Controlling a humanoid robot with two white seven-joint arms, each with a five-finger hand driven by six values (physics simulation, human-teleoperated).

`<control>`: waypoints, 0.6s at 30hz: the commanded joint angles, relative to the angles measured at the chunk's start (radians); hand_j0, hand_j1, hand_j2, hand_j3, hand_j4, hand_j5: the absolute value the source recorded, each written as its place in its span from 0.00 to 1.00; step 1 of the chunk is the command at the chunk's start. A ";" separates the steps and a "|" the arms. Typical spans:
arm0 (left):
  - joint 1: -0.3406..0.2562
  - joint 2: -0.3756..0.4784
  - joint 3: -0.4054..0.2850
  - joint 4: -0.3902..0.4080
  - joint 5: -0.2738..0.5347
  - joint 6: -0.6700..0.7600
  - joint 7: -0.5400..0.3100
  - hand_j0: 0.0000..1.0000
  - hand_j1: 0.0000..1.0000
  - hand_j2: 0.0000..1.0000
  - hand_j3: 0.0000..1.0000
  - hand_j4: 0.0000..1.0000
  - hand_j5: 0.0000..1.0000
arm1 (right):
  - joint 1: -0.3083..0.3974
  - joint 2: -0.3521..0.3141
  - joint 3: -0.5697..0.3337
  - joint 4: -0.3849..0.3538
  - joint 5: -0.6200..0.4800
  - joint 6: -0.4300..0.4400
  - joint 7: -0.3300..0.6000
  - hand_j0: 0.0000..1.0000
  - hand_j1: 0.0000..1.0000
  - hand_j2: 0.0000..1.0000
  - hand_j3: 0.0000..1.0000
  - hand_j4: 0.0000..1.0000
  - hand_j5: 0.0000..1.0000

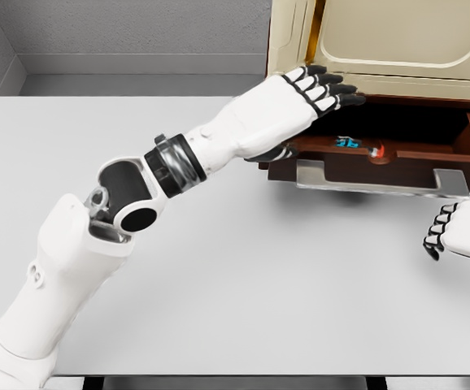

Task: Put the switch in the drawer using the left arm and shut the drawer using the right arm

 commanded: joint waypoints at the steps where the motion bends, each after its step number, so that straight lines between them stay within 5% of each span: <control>1: 0.005 0.091 0.089 -0.006 0.151 -0.217 0.001 1.00 1.00 1.00 1.00 1.00 1.00 | 0.000 -0.011 -0.048 0.005 -0.181 -0.006 -0.003 0.29 0.29 0.29 0.29 0.29 0.29; 6: 0.080 0.267 0.283 -0.004 0.420 -0.269 0.001 1.00 1.00 1.00 1.00 1.00 1.00 | -0.016 -0.005 -0.049 0.008 -0.190 -0.006 -0.006 0.28 0.28 0.28 0.28 0.28 0.28; 10: 0.242 0.295 0.458 -0.004 0.517 -0.269 -0.001 1.00 1.00 1.00 1.00 1.00 1.00 | -0.046 0.031 -0.049 0.025 -0.193 -0.006 -0.008 0.28 0.28 0.28 0.28 0.28 0.28; 13: 0.348 0.294 0.611 0.025 0.506 -0.269 -0.007 1.00 1.00 1.00 1.00 1.00 1.00 | -0.048 0.038 -0.051 0.031 -0.204 -0.006 -0.008 0.28 0.28 0.28 0.28 0.28 0.28; 18: 0.449 0.294 0.672 0.192 0.503 -0.269 -0.007 1.00 1.00 1.00 1.00 1.00 1.00 | -0.092 0.058 -0.048 0.051 -0.219 -0.006 -0.008 0.28 0.28 0.28 0.28 0.28 0.28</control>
